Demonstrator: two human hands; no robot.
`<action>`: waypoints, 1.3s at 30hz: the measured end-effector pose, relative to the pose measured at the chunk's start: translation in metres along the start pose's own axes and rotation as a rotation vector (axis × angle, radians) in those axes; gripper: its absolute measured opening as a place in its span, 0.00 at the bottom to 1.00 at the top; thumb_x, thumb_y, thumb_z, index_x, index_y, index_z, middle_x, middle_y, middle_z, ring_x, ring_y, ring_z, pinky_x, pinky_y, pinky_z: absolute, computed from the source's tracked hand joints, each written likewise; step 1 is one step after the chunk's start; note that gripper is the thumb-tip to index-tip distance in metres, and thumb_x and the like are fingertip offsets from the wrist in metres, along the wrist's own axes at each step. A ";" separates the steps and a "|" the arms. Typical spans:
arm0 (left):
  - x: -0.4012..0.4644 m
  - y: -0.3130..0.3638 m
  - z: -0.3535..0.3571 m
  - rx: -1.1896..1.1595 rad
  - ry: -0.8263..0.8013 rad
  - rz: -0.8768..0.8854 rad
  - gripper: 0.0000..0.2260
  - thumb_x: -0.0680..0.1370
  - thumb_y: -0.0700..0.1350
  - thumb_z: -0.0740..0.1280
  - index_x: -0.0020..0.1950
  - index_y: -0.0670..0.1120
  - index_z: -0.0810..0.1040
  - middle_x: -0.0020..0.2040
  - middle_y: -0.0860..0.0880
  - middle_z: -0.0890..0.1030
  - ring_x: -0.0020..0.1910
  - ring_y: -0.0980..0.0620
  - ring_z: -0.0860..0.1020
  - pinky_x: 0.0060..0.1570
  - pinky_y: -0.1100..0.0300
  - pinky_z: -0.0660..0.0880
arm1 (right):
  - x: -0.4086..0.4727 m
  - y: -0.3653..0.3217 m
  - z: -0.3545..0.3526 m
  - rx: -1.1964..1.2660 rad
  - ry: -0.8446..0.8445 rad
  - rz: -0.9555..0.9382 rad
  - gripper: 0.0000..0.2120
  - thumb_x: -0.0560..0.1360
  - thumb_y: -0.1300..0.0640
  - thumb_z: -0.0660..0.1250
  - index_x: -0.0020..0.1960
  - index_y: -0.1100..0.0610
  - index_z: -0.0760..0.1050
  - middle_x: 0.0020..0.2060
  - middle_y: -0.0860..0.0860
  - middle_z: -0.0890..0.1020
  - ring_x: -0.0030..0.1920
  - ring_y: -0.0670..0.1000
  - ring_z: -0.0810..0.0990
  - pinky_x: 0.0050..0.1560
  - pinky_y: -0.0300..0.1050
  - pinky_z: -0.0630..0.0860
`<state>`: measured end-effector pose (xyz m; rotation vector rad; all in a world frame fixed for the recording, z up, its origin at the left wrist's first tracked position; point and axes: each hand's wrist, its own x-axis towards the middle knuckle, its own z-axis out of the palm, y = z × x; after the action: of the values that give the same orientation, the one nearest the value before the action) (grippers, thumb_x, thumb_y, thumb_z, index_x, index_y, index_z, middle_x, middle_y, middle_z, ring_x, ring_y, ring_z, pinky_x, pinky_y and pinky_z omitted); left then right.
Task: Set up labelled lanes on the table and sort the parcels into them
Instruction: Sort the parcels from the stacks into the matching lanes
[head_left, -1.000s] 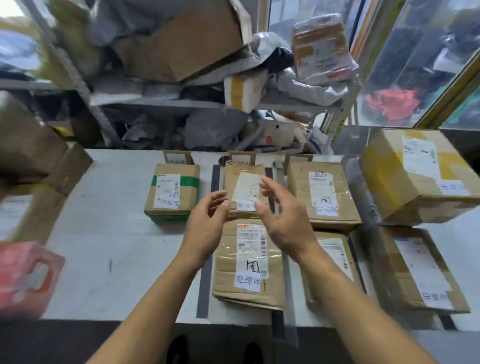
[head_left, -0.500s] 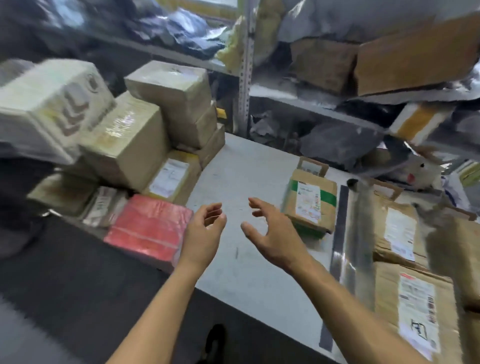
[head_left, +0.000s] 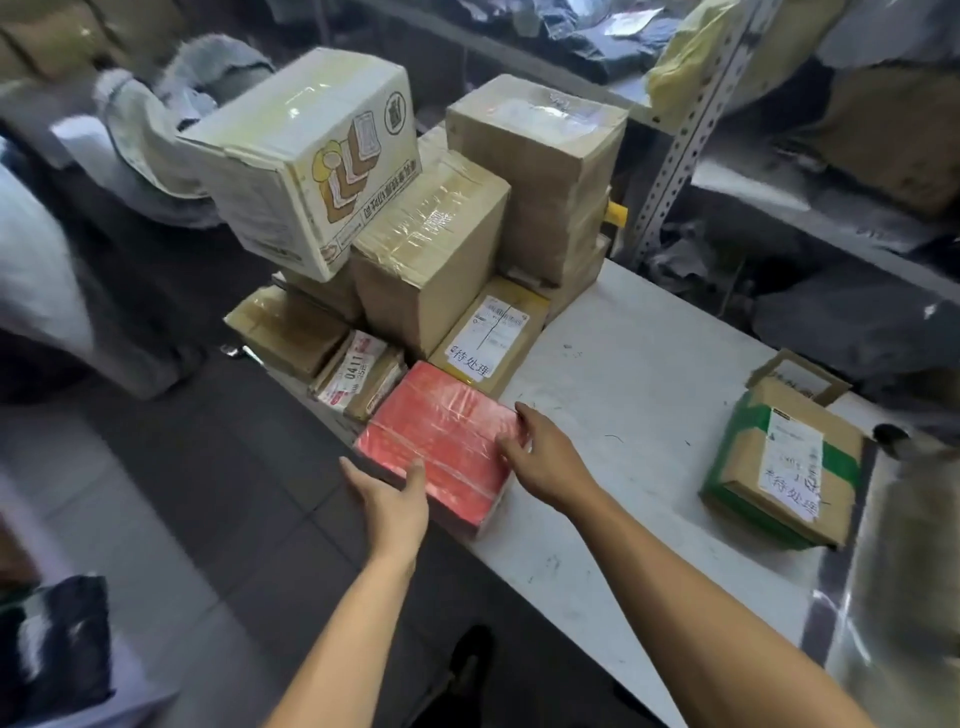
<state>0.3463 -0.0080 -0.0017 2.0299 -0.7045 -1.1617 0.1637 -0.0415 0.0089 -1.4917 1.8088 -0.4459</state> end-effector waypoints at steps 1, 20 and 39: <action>0.002 -0.002 0.002 -0.039 -0.038 -0.063 0.43 0.80 0.56 0.66 0.80 0.50 0.36 0.82 0.45 0.50 0.79 0.43 0.55 0.74 0.45 0.58 | 0.003 0.000 0.002 -0.005 -0.011 0.008 0.29 0.80 0.45 0.62 0.78 0.56 0.63 0.73 0.55 0.72 0.70 0.56 0.71 0.68 0.49 0.67; -0.064 -0.046 0.033 -0.013 -0.263 0.027 0.21 0.78 0.57 0.68 0.68 0.55 0.69 0.61 0.56 0.80 0.52 0.63 0.78 0.51 0.59 0.76 | -0.054 0.066 -0.025 -0.232 -0.059 0.142 0.24 0.75 0.38 0.53 0.64 0.49 0.70 0.51 0.51 0.73 0.45 0.53 0.76 0.44 0.47 0.70; -0.150 -0.010 0.095 0.320 -0.315 0.359 0.34 0.81 0.59 0.59 0.81 0.57 0.42 0.81 0.54 0.52 0.78 0.44 0.53 0.73 0.44 0.60 | -0.089 0.143 -0.074 0.353 0.021 0.306 0.14 0.79 0.42 0.60 0.53 0.51 0.75 0.47 0.47 0.82 0.44 0.45 0.81 0.43 0.45 0.77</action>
<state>0.1953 0.0795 0.0327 1.8743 -1.4267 -1.2205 0.0165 0.0669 -0.0096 -0.9565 1.8230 -0.5919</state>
